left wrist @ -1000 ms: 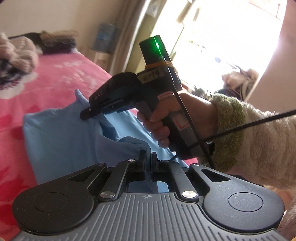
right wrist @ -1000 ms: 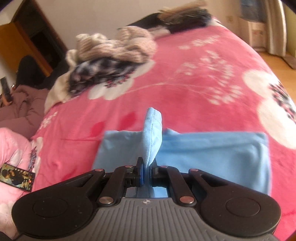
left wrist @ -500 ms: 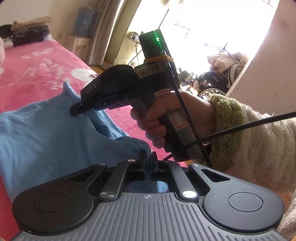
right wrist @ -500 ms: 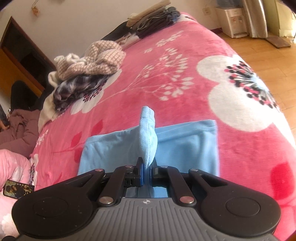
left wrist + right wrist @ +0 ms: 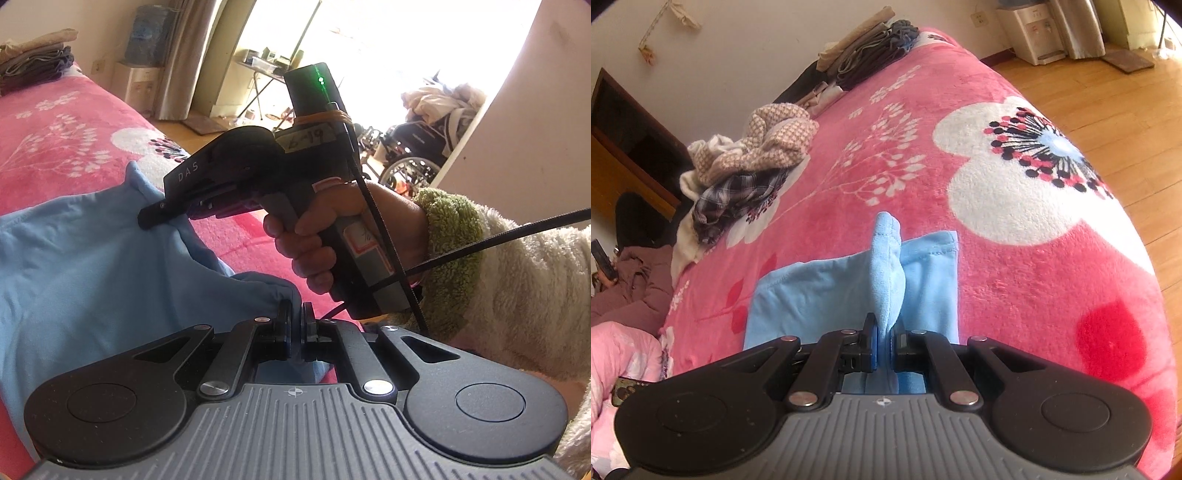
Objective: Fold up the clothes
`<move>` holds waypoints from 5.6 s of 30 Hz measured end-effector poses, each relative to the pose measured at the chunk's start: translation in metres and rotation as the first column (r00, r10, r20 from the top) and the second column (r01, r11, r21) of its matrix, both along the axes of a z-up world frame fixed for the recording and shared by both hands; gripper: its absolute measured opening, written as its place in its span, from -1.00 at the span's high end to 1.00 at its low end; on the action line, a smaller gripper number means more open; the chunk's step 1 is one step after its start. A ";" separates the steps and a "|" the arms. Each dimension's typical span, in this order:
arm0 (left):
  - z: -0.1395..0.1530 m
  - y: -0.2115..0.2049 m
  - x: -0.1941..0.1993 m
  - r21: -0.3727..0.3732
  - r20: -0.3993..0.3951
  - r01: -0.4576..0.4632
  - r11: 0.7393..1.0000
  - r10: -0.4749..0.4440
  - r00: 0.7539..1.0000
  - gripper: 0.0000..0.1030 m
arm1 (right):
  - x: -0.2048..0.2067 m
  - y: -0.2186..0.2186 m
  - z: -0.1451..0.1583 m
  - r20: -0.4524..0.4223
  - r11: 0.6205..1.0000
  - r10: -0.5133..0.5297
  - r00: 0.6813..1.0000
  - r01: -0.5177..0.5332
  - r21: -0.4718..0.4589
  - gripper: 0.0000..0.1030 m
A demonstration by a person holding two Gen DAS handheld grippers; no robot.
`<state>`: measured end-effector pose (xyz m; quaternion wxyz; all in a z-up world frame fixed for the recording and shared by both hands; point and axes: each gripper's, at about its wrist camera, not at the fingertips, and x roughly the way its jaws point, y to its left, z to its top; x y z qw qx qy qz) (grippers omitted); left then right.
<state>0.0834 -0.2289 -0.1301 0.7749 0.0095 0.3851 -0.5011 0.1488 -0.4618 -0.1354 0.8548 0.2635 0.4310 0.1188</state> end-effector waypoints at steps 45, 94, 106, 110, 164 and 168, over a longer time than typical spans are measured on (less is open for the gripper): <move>-0.013 0.083 -0.066 0.390 0.223 -0.034 0.920 -0.058 0.973 -0.01 | -0.197 -0.030 0.024 -0.078 0.977 -0.187 0.979 0.194 0.090 0.21; -0.041 0.116 -0.077 0.380 0.289 -0.305 0.873 0.201 0.936 0.25 | -0.192 0.028 0.032 -0.026 0.961 -0.178 0.984 0.168 -0.219 0.91; -0.044 0.121 -0.075 0.420 0.280 -0.335 0.843 0.231 0.932 0.32 | -0.214 -0.003 0.013 -0.094 0.941 -0.334 0.938 0.337 0.012 0.92; -0.047 0.127 -0.074 0.449 0.254 -0.338 0.827 0.245 0.936 0.35 | -0.214 -0.007 0.008 -0.115 0.935 -0.349 0.930 0.354 0.027 0.92; -0.082 0.156 0.008 0.177 -0.589 -0.373 0.911 0.401 0.702 0.84 | -0.218 -0.023 0.002 -0.151 0.939 -0.343 0.927 0.337 -0.065 0.83; -0.076 0.166 0.012 0.204 -0.581 -0.378 0.903 0.422 0.696 0.81 | -0.226 -0.036 0.017 -0.098 0.918 -0.393 0.914 0.383 -0.106 0.83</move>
